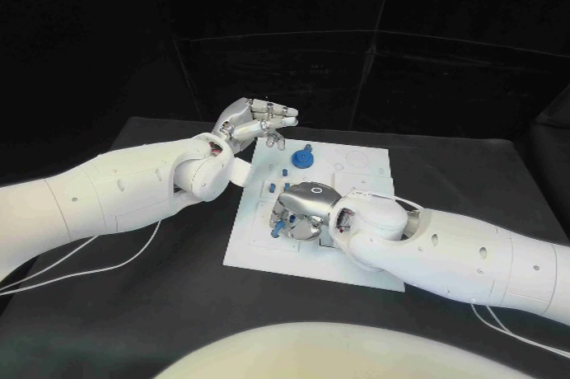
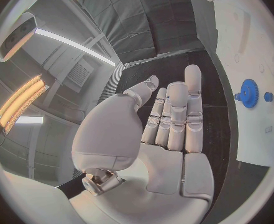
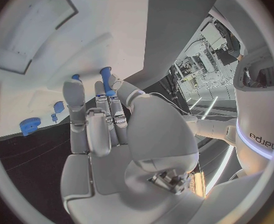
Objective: Assemble the parts on the task board
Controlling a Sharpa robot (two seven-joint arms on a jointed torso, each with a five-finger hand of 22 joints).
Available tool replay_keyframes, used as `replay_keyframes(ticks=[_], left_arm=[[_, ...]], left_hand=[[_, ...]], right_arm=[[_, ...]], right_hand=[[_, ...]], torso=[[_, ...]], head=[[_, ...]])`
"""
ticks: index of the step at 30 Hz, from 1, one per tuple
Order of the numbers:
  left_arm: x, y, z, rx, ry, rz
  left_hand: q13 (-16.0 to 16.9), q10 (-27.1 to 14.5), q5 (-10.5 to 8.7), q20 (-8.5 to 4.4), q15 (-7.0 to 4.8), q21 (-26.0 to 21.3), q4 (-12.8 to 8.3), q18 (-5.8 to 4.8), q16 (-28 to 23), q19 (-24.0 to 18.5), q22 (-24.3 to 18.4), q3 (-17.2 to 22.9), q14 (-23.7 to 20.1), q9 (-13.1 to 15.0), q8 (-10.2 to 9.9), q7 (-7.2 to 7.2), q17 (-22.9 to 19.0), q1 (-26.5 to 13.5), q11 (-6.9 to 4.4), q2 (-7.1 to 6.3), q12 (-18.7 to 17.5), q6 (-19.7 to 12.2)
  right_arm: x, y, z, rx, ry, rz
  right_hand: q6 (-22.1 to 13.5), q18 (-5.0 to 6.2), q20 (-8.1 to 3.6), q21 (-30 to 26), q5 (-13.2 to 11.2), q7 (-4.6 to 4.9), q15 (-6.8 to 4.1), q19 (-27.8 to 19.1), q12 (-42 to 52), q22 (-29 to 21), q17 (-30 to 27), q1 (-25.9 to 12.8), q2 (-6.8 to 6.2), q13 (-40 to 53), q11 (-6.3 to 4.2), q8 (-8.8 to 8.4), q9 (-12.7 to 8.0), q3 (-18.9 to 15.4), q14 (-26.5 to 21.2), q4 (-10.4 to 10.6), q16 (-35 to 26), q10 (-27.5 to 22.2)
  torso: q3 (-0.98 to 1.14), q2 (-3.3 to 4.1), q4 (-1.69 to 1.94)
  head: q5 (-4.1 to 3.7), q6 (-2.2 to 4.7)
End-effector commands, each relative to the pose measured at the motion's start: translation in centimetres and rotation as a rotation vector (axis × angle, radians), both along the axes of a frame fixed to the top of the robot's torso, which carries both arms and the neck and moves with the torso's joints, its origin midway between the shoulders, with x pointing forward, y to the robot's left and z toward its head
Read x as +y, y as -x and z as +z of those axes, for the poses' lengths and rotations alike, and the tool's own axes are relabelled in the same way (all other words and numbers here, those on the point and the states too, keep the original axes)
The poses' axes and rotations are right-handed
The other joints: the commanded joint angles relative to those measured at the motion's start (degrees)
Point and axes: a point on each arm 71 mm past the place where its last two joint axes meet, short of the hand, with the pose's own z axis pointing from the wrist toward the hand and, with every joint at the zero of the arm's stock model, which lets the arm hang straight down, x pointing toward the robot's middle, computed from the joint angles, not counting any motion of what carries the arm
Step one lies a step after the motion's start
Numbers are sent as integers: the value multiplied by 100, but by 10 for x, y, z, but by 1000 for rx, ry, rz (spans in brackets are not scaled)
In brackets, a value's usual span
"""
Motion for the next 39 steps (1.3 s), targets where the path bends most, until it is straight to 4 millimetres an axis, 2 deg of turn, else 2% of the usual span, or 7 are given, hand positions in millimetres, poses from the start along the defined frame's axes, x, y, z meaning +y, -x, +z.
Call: replay_keyframes(ticks=[1, 7, 13, 20, 26, 33, 39], left_arm=[[-1, 0, 1, -2, 9, -9], [-1, 0, 1, -1, 9, -9], [0, 0, 1, -1, 8, -9], [0, 0, 1, 0, 8, -9], [0, 0, 1, 1, 8, -9], [1, 0, 1, 2, 7, -10], [2, 0, 1, 3, 6, -8]], left_hand=[[1, -22, -18, 7, 8, -18, -6, 77, -32, -39, -5, -25, -47, -2, 40, 18, -9, 28, 7, 34, 36, -11], [1, -24, -18, 8, 9, -21, -2, 77, -34, -39, -8, -28, -49, -2, 41, 19, -15, 26, 8, 37, 38, -12], [1, -24, -18, 8, 9, -21, -2, 77, -34, -39, -8, -28, -49, -2, 41, 19, -15, 26, 8, 37, 38, -12], [1, -24, -18, 8, 9, -21, -2, 77, -34, -39, -8, -28, -49, -2, 41, 19, -15, 26, 8, 37, 38, -12], [1, -24, -18, 8, 9, -21, -2, 77, -34, -39, -8, -28, -49, -2, 41, 19, -15, 26, 8, 37, 38, -12], [1, -24, -18, 8, 9, -21, -2, 77, -34, -39, -8, -28, -49, -2, 41, 19, -15, 26, 8, 37, 38, -12], [1, -27, -18, 9, 10, -27, 2, 77, -35, -38, -14, -35, -52, -2, 44, 19, -20, 26, 8, 41, 42, -15]], right_arm=[[0, -1, -1, -13, 42, -8], [2, -1, -2, -19, 58, -9], [5, -1, 0, -27, 23, -2], [6, -1, 1, -31, -11, 0], [6, 0, 3, -28, -41, 2], [0, 1, 8, -39, -116, -9], [-16, 4, 15, -44, -193, -29]], right_hand=[[-7, 10, -4, -33, 19, 38, -14, -47, 30, -20, -15, 10, 35, 8, -81, 15, 8, 44, 234, 3, -15, 115], [-38, 18, 8, -59, 11, 50, -2, -86, -2, -70, -43, -39, -8, 5, -69, -14, -2, 54, 225, 7, -29, 78], [-408, 19, 122, -110, 127, 202, 149, -160, -323, -153, -83, -363, -259, -66, 111, -214, -85, -30, 209, 122, -49, -458], [-723, 35, 211, -140, 204, 249, 223, -185, -433, -202, -131, -533, -449, -61, 197, -233, -108, -176, 194, 210, -63, -762], [-949, 45, 237, -160, 237, 237, 236, -194, -424, -229, -149, -571, -525, -50, 207, -226, -105, -340, 185, 267, -66, -919], [-1277, 52, 228, -206, 221, 213, 223, -198, -326, -296, -175, -649, -643, -41, 187, -217, -98, -882, 176, 421, -70, -1159], [-1409, 63, 229, -273, 239, 209, 222, -223, -197, -394, -241, -574, -636, -27, 187, -204, -88, -1284, 160, 496, -100, -1309]], torso=[[1, -2, 0], [1, -1, 2], [1, 2, -2], [-2, -1, 0], [0, -1, 0], [2, -3, -2], [5, -8, -12]], head=[[-3, 5], [-2, 2], [4, 10], [-1, 12], [-7, 11], [-21, 23], [-28, 33]])
